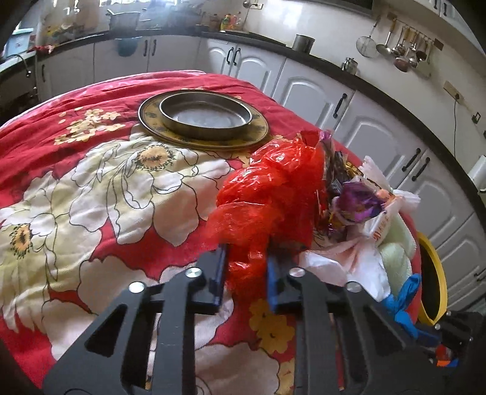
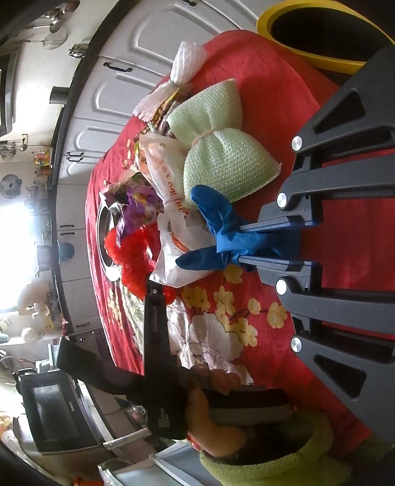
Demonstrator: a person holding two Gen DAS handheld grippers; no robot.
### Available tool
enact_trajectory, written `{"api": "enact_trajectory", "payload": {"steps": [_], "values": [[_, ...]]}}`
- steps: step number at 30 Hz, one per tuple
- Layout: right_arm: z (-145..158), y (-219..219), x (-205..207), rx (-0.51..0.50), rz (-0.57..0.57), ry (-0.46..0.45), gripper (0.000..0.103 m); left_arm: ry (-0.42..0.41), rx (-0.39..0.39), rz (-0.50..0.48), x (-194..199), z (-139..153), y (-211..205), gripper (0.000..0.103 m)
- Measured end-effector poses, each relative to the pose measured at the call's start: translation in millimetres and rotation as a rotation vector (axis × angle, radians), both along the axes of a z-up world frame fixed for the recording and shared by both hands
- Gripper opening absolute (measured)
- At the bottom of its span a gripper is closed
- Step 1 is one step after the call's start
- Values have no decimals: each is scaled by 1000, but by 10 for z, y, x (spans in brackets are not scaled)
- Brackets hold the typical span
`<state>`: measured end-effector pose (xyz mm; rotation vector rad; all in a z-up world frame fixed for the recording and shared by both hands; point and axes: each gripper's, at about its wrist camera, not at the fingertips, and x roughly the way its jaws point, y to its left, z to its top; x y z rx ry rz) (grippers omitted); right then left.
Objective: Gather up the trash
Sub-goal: 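Grasp the blue glove with the right tool while the left tool grasps the red plastic bag, then carry the blue glove and red bag with both tools over the yellow bin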
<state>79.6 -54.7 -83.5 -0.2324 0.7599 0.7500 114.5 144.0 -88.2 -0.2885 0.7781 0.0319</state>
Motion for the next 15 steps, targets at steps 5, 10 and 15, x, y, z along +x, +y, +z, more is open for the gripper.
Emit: {"api": "enact_trajectory", "payload": {"steps": [5, 10, 15], "values": [[76, -35, -23, 13, 7, -16, 13, -18, 8, 12, -99, 75, -8, 6], [174, -76, -35, 32, 12, -32, 13, -39, 3, 37, -224, 208, 5, 6], [277, -151, -45, 51, 2, -46, 13, -103, 15, 55, -399, 449, -17, 6]]}}
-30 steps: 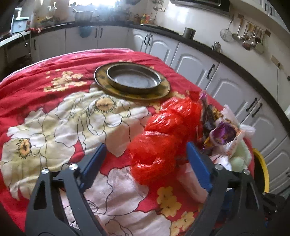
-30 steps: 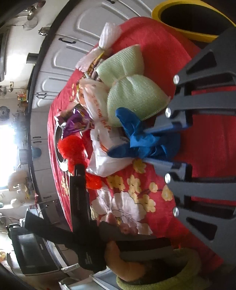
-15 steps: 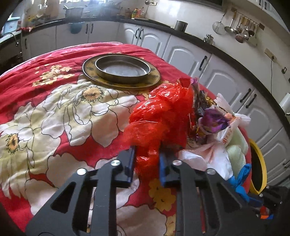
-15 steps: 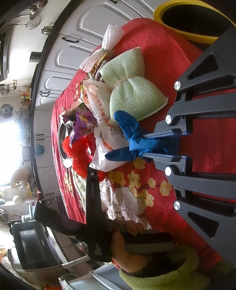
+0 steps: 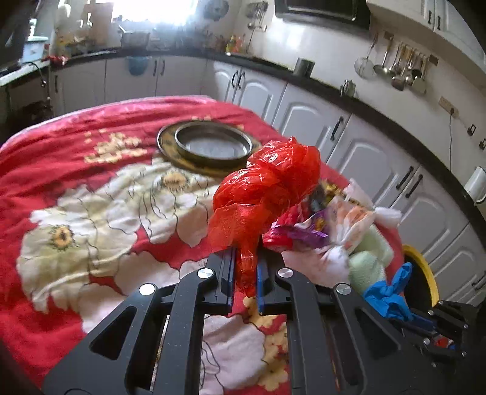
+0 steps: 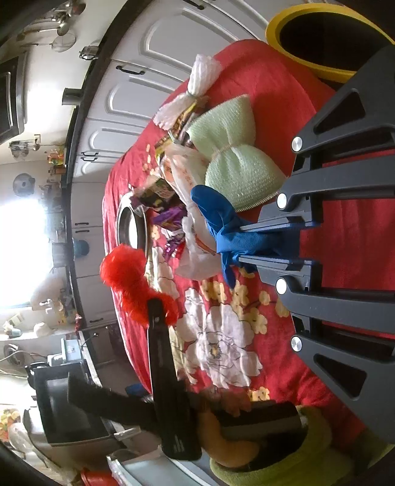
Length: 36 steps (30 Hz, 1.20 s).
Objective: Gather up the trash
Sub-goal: 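Carry the blue glove and red bag with both tools over the yellow bin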
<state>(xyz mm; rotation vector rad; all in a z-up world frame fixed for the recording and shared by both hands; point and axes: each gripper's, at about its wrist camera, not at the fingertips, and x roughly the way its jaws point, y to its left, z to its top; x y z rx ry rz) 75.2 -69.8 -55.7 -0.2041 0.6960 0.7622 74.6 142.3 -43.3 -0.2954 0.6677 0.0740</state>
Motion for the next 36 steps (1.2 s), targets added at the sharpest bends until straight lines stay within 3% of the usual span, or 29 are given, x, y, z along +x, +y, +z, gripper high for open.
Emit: {"api": "enact_trajectory", "payload": {"steps": [14, 36], "values": [[391, -497, 75, 62, -102, -68, 13, -78, 27, -90, -155, 391, -453, 6], [517, -1639, 221, 118, -362, -65, 13, -54, 87, -297, 101, 370, -1376, 6]]}}
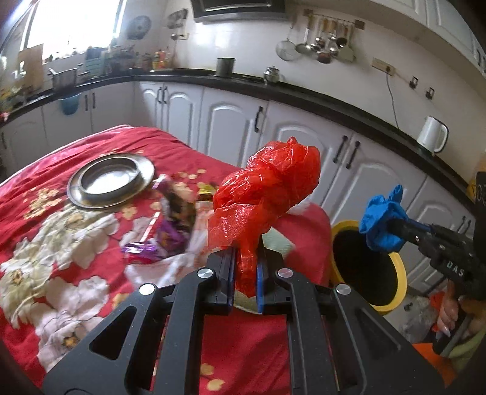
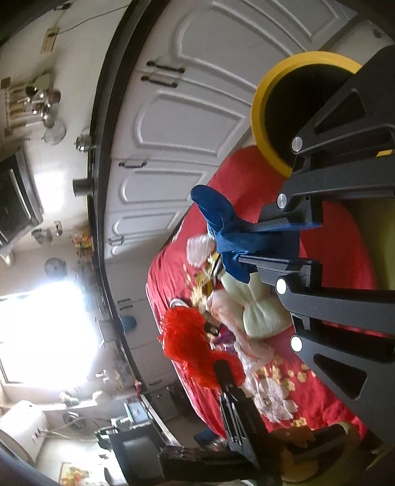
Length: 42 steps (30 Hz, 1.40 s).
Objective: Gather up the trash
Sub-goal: 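Carry the blue glove and red bag with both tools over the yellow bin, then open both tools to drop the glove and red bag into the bin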
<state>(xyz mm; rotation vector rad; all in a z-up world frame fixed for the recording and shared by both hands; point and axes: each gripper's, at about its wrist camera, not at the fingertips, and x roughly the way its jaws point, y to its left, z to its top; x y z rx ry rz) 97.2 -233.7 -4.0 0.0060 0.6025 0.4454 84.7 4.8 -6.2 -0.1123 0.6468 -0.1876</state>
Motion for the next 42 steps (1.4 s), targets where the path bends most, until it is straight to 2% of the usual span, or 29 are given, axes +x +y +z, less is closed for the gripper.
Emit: {"api": "enact_trajectory", "payload": {"steps": [19, 33, 42], "values": [[-144, -831, 86, -4, -201, 27, 13, 80, 96, -192, 232, -317, -962, 6], [-343, -1375, 195, 37, -318, 112, 13, 138, 162, -331, 315, -626, -1643, 6], [-511, -1599, 277, 49, -353, 157, 13, 194, 206, -415, 368, -881, -2034, 6]]}}
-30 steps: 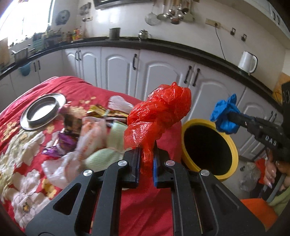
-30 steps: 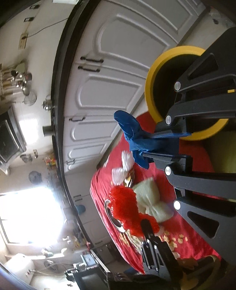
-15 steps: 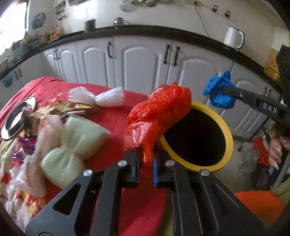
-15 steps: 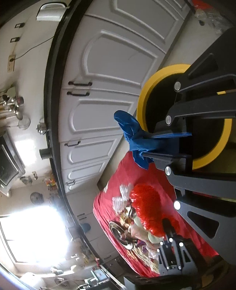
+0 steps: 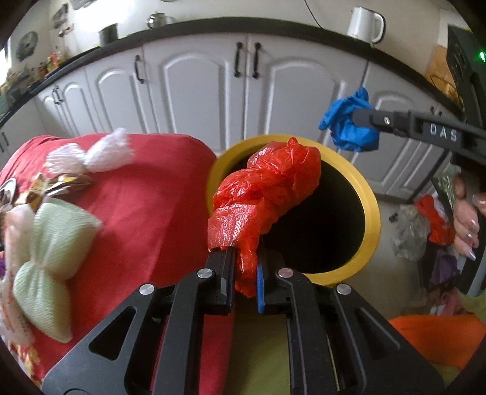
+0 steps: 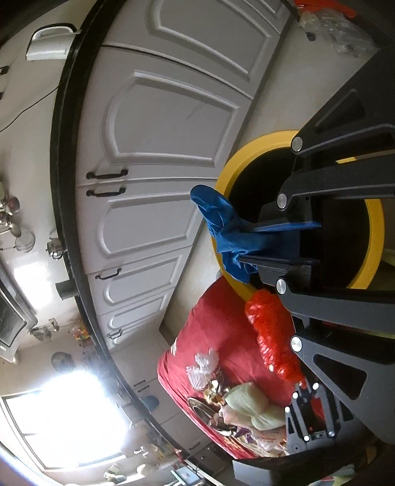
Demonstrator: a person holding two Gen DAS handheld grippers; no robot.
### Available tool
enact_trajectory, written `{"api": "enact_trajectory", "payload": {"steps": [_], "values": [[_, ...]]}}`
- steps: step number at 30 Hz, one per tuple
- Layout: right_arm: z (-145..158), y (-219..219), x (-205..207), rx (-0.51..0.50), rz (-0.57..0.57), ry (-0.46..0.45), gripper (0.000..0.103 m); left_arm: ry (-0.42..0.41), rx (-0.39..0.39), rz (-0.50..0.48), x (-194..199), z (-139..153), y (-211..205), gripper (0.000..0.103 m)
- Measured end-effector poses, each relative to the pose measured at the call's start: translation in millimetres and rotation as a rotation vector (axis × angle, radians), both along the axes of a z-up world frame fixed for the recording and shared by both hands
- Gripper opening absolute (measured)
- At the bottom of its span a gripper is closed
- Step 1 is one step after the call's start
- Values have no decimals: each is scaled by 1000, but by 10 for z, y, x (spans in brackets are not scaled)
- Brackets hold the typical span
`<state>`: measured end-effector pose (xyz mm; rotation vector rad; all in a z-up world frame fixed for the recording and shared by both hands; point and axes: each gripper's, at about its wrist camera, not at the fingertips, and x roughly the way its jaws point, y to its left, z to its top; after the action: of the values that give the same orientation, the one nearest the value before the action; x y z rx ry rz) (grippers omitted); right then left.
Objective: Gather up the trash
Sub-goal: 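Open both tools to drop the glove and red bag into the bin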
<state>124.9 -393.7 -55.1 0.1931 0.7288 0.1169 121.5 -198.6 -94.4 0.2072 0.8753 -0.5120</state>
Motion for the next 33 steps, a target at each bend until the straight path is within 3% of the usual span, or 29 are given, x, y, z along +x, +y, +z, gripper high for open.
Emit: {"api": "enact_trajectory", "payload": {"steps": [14, 16, 18, 20, 25, 30, 33], "values": [[-227, -110, 147, 28, -9, 69, 18, 66, 37, -81, 52, -338, -389, 7], [-246, -130, 159, 32, -16, 73, 25, 65, 36, -78, 65, -359, -401, 18], [-256, -148, 164, 33, -25, 73, 33, 62, 29, -64, 73, -368, -387, 41], [-252, -153, 174, 32, -30, 73, 39, 62, 12, -50, 83, -360, -345, 45], [-233, -153, 173, 30, -37, 68, 42, 57, -25, -3, 90, -297, -209, 59], [-149, -98, 139, 33, -32, 37, 46, 33, -81, 52, 74, -156, -2, 82], [-64, -39, 98, 39, -18, 11, 47, 3, -104, 96, 64, -47, 151, 88]]}}
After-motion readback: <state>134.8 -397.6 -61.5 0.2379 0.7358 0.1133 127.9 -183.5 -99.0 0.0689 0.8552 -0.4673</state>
